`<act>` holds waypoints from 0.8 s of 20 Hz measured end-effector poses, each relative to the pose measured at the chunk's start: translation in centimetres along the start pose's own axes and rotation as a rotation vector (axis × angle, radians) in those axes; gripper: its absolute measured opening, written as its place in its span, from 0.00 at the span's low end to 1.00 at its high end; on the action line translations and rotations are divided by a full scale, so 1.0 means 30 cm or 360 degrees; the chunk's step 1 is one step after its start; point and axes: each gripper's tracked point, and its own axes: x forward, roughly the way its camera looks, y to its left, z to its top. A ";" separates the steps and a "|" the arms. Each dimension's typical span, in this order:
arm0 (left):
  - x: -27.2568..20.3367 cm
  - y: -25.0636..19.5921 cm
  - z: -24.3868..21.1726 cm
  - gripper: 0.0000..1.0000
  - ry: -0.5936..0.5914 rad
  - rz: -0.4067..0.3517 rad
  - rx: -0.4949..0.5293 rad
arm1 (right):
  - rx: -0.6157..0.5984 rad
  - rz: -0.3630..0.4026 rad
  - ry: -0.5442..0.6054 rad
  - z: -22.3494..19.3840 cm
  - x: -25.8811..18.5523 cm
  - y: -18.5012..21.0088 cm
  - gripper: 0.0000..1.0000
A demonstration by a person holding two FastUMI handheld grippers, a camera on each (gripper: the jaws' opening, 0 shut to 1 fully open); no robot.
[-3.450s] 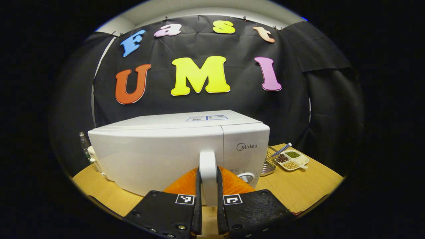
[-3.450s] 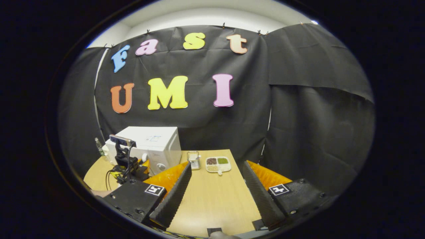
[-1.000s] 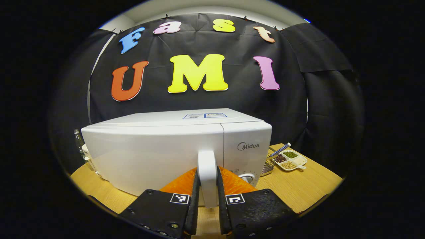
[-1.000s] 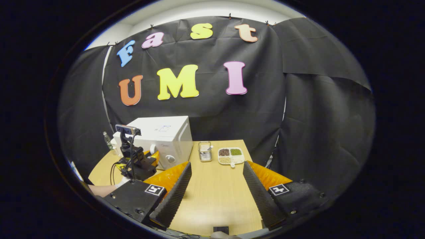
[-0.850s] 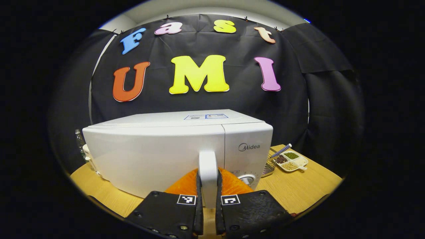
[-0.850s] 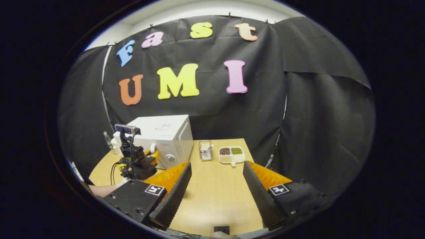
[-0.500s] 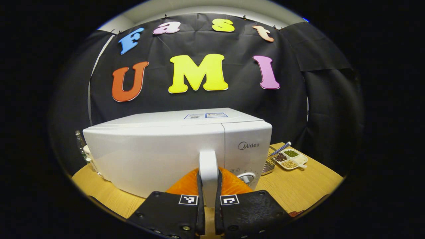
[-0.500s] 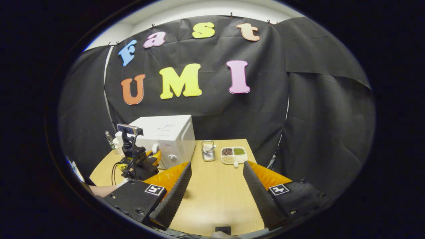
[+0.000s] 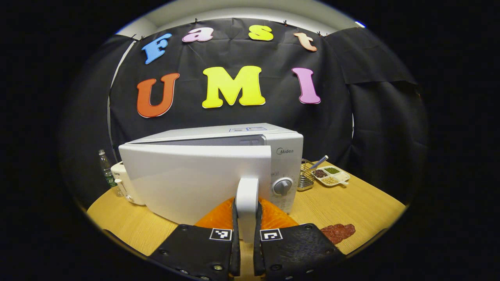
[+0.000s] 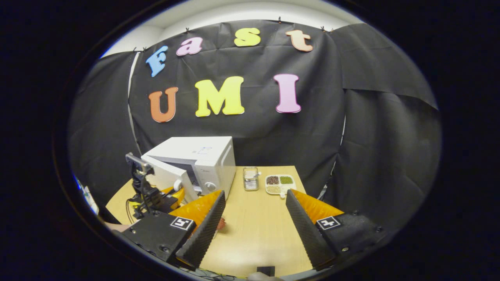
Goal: Open the microwave oven with the left hand, put the food in, and close the microwave oven.
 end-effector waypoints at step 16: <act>-0.314 0.234 -0.033 0.96 0.0035 0.0171 0.0106 | -0.0044 0.0081 -0.0018 -0.082 -0.100 0.183 0.91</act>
